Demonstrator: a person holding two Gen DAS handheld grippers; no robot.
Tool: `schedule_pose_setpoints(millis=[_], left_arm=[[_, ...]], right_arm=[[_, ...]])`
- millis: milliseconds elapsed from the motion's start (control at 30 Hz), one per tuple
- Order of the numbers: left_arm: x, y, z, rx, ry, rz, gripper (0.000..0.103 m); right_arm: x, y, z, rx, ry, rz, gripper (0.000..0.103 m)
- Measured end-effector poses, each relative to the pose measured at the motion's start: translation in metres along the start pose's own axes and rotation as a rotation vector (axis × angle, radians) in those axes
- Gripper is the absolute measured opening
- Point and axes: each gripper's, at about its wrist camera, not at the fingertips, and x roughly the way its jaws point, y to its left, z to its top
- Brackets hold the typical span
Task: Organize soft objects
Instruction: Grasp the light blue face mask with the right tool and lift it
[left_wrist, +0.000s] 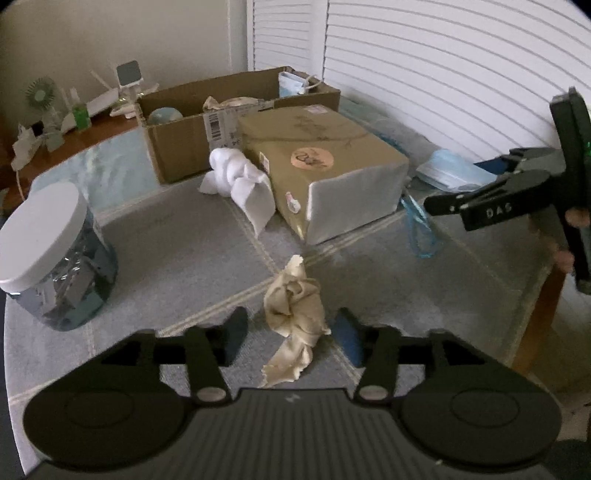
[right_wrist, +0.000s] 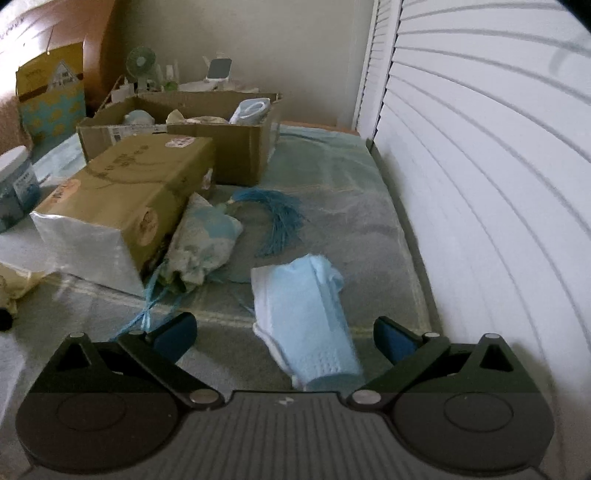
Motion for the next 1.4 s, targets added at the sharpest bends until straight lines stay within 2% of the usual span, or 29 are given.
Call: schedule_pose_setpoints(millis=[33, 100, 233, 367, 433, 467, 500, 567, 633, 733, 900, 1400], left_arm=[[0.001, -0.001, -0.001, -0.003, -0.005, 0.003, 0.063], [0.002, -0.002, -0.002, -0.008, -0.021, 0.013, 0.064], [0.005, 0.0, -0.004, -0.029, -0.042, 0.012, 0.064], [0.008, -0.001, -0.004, -0.033, -0.054, 0.03, 0.064], [0.009, -0.002, -0.004, -0.036, -0.055, 0.037, 0.063], [0.009, -0.002, -0.004, -0.037, -0.055, 0.038, 0.062], [0.008, -0.002, -0.004, -0.039, -0.058, 0.044, 0.061], [0.008, -0.001, -0.004, -0.052, -0.068, 0.053, 0.049], [0.007, 0.0, -0.004, -0.061, -0.072, 0.046, 0.046], [0.006, -0.001, -0.004, -0.06, -0.076, 0.032, 0.031], [0.004, -0.002, -0.002, -0.054, -0.072, 0.012, 0.028], [-0.027, 0.002, 0.001, 0.016, -0.059, -0.065, 0.027]], right_arm=[[0.0, 0.0, 0.002, -0.005, -0.005, -0.002, 0.103], [0.0, 0.0, 0.005, -0.018, -0.013, -0.004, 0.102], [0.002, 0.003, 0.009, -0.042, 0.0, -0.005, 0.088], [0.0, 0.003, 0.01, -0.04, 0.005, 0.0, 0.079], [-0.001, 0.003, 0.011, -0.037, 0.008, -0.007, 0.068], [-0.001, 0.002, 0.012, -0.038, 0.01, -0.005, 0.068], [-0.001, 0.002, 0.013, -0.036, 0.012, -0.007, 0.066], [0.001, 0.0, 0.014, -0.024, 0.02, -0.002, 0.063], [0.001, -0.001, 0.015, -0.017, 0.026, -0.001, 0.055], [-0.001, 0.001, 0.015, -0.021, 0.038, -0.013, 0.047], [-0.004, 0.002, 0.015, -0.018, 0.046, -0.012, 0.043], [-0.042, 0.013, 0.022, -0.049, 0.004, 0.026, 0.04]])
